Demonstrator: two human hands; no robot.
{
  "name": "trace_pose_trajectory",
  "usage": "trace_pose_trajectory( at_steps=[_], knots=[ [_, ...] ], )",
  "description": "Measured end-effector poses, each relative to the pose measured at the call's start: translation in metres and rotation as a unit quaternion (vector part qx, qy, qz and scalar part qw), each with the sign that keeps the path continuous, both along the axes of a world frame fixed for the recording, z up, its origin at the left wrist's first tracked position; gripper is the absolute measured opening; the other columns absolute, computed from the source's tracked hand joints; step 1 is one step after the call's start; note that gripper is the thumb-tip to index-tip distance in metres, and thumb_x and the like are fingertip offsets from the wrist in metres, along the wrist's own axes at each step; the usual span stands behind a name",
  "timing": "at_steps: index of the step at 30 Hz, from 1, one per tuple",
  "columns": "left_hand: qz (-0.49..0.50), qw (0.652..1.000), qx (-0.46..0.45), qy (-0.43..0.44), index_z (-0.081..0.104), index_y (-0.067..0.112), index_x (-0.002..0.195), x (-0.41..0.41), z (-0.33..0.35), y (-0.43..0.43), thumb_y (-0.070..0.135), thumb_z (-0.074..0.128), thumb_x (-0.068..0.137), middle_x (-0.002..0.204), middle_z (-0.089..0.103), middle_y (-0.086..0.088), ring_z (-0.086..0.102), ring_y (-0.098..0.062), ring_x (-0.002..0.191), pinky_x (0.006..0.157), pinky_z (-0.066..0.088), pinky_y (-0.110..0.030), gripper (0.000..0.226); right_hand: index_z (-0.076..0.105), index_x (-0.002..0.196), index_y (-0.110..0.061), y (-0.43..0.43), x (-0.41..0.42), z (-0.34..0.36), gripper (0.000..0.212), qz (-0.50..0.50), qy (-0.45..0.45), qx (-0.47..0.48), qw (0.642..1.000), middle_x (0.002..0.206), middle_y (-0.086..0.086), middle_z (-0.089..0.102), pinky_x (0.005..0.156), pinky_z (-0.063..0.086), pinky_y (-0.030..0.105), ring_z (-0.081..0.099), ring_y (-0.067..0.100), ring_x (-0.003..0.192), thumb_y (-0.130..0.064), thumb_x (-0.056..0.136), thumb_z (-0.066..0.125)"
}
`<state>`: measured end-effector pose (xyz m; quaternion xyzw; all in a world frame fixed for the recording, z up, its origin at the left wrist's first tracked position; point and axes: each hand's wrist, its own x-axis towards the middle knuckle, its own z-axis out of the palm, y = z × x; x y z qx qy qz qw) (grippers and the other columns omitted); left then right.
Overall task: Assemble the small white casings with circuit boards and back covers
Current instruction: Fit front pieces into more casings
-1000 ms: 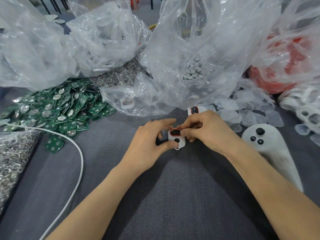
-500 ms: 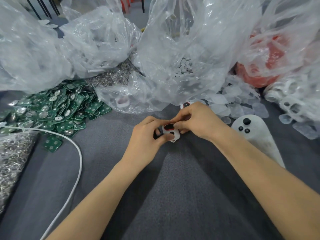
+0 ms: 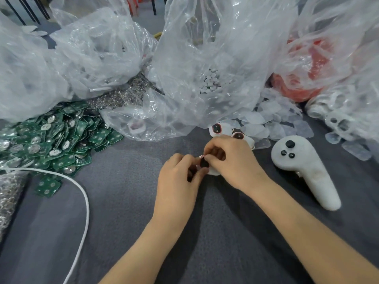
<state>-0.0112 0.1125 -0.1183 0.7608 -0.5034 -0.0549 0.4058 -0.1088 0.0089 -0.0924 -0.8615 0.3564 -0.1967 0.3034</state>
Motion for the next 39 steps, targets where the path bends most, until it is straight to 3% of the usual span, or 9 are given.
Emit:
trace_pose_trajectory(
  at_steps=[3,11,15,18,23,26,31,36,39],
  knots=[
    [-0.007,1.0,-0.003,-0.006,0.067,0.008,0.082,0.0,0.0,0.0,0.016,0.074,0.082,0.076,0.053,-0.001,0.054,-0.019,0.069,0.066,0.045,-0.035,0.011,0.065,0.083,-0.012,0.005,0.0,-0.009,0.008,-0.025,-0.048,0.001,0.999,0.081,-0.006,0.056,0.066,0.038,0.007,0.051,0.001,0.068,-0.005,0.082,0.066],
    [-0.02,1.0,-0.006,0.012,0.069,0.014,0.096,-0.001,-0.001,0.001,0.017,0.071,0.085,0.083,0.054,0.004,0.053,-0.016,0.073,0.069,0.048,-0.035,0.011,0.064,0.084,-0.007,0.009,0.004,-0.02,0.007,-0.03,-0.058,-0.048,0.997,0.082,-0.006,0.051,0.067,0.036,0.009,0.045,0.006,0.069,-0.002,0.08,0.066],
    [-0.026,0.999,-0.018,0.007,0.07,0.013,0.098,-0.003,-0.002,0.001,0.013,0.071,0.085,0.084,0.055,0.004,0.055,-0.017,0.073,0.084,0.051,-0.051,0.013,0.063,0.081,-0.008,0.008,0.002,-0.021,0.008,-0.033,-0.067,-0.05,0.996,0.078,-0.008,0.049,0.066,0.036,0.007,0.045,-0.001,0.065,-0.001,0.078,0.067],
    [-0.026,0.999,-0.018,0.008,0.07,0.012,0.099,-0.004,-0.004,0.001,0.012,0.07,0.086,0.085,0.055,0.002,0.056,-0.019,0.073,0.086,0.05,-0.056,0.013,0.062,0.08,-0.008,0.008,0.002,-0.021,0.008,-0.03,-0.062,-0.043,0.997,0.077,-0.007,0.048,0.065,0.036,0.008,0.045,-0.002,0.064,-0.002,0.077,0.067],
    [-0.029,0.999,-0.009,0.013,0.069,0.009,0.098,-0.005,-0.003,0.002,0.013,0.069,0.087,0.087,0.055,0.0,0.056,-0.02,0.075,0.088,0.048,-0.056,0.012,0.061,0.082,-0.01,0.006,0.002,-0.012,0.006,-0.011,-0.022,-0.028,0.999,0.078,-0.005,0.052,0.064,0.036,0.017,0.046,0.005,0.066,-0.009,0.08,0.067],
    [-0.033,0.999,-0.005,0.013,0.068,0.009,0.097,-0.004,-0.003,0.002,0.012,0.069,0.087,0.089,0.056,0.0,0.057,-0.02,0.078,0.089,0.048,-0.054,0.01,0.062,0.088,-0.01,0.01,0.003,-0.006,0.004,-0.012,0.027,-0.076,0.997,0.086,0.0,0.058,0.073,0.042,0.029,0.054,0.015,0.079,-0.013,0.085,0.062],
    [-0.037,0.999,-0.011,0.003,0.071,0.01,0.099,-0.004,0.0,0.002,0.009,0.071,0.084,0.087,0.058,-0.002,0.057,-0.02,0.076,0.071,0.051,-0.041,0.015,0.06,0.096,-0.013,0.018,0.0,-0.004,0.011,-0.022,0.073,-0.146,0.986,0.097,0.002,0.059,0.076,0.042,0.03,0.055,0.018,0.089,-0.02,0.091,0.054],
    [-0.042,0.999,-0.002,-0.004,0.071,0.013,0.102,-0.001,-0.001,0.003,0.013,0.07,0.085,0.089,0.059,0.0,0.058,-0.02,0.077,0.07,0.05,-0.042,0.017,0.062,0.084,-0.008,0.016,-0.002,0.0,0.005,-0.015,0.031,-0.08,0.996,0.085,0.003,0.06,0.071,0.044,0.036,0.056,0.02,0.077,-0.013,0.083,0.062],
    [-0.041,0.999,0.006,0.005,0.072,0.015,0.103,0.0,-0.001,0.002,0.015,0.072,0.084,0.089,0.059,0.002,0.057,-0.02,0.077,0.072,0.05,-0.045,0.019,0.063,0.081,-0.007,0.012,-0.006,0.0,0.002,-0.012,-0.005,-0.024,1.0,0.08,0.002,0.059,0.069,0.045,0.032,0.054,0.016,0.072,-0.007,0.08,0.062]
  ],
)
